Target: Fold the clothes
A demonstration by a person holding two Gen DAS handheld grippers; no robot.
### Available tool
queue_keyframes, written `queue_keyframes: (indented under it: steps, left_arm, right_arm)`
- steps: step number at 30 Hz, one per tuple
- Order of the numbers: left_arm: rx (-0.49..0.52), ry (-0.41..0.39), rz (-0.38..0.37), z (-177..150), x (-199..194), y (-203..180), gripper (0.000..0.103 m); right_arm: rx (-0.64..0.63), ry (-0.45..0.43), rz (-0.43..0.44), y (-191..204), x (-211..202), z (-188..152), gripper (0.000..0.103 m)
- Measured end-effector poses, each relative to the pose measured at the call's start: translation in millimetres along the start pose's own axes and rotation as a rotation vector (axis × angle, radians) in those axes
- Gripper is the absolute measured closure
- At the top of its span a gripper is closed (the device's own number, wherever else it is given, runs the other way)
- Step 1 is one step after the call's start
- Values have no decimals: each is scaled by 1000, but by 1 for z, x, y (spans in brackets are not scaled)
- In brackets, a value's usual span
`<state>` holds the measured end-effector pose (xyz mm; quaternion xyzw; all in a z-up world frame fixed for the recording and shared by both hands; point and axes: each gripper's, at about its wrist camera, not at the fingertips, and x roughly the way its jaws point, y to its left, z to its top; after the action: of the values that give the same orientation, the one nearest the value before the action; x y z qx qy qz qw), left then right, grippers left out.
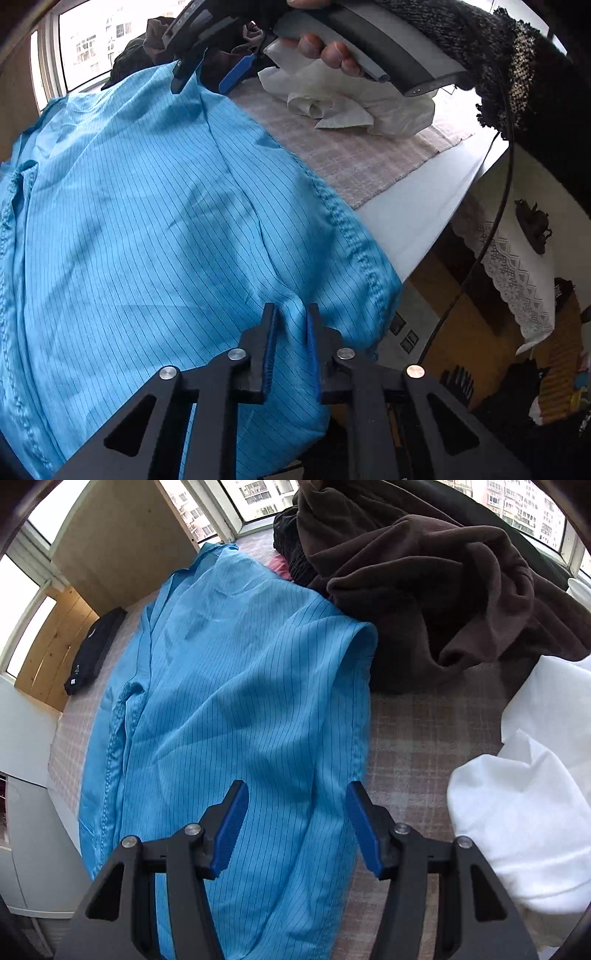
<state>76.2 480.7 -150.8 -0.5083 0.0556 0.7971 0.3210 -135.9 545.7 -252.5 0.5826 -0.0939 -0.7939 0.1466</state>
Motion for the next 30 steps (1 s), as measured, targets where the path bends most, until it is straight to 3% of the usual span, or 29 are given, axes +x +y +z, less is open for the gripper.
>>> queue_keyframes:
  steps: [6, 7, 8, 10, 13, 16, 20, 22, 24, 26, 30]
  left_arm:
    - [-85, -27, -166, 1, -16, 8, 95]
    - [-100, -35, -197, 1, -19, 8, 95]
    - [-108, -42, -226, 2, -22, 7, 95]
    - [-102, -60, -271, 4, -30, 3, 95]
    - [-49, -69, -296, 7, -36, -7, 95]
    - [2, 2, -311, 4, -17, -16, 94]
    - [34, 102, -278, -3, 4, -21, 94]
    - [45, 90, -285, -9, -11, -21, 89]
    - [67, 47, -254, -15, -32, -19, 71]
    - [63, 8, -206, -17, -48, -7, 69]
    - [-32, 30, -158, -25, -42, 27, 69]
  right_arm:
    - [27, -31, 26, -11, 6, 34, 50]
    - [15, -39, 10, -11, 8, 39, 59]
    - [-3, -38, -14, -11, 11, 42, 81]
    - [-38, -35, -62, -11, 18, 48, 98]
    - [-77, -28, -90, -13, 22, 49, 98]
    - [-111, 17, -137, -19, 33, 42, 97]
    - [-106, 27, -152, -24, 26, 34, 77]
    - [-101, -27, -162, -25, 4, 28, 76]
    - [-156, -111, -231, -15, -17, 20, 76]
    - [-225, -152, -240, -2, -21, 15, 76]
    - [-295, -59, -239, 12, 17, 21, 76]
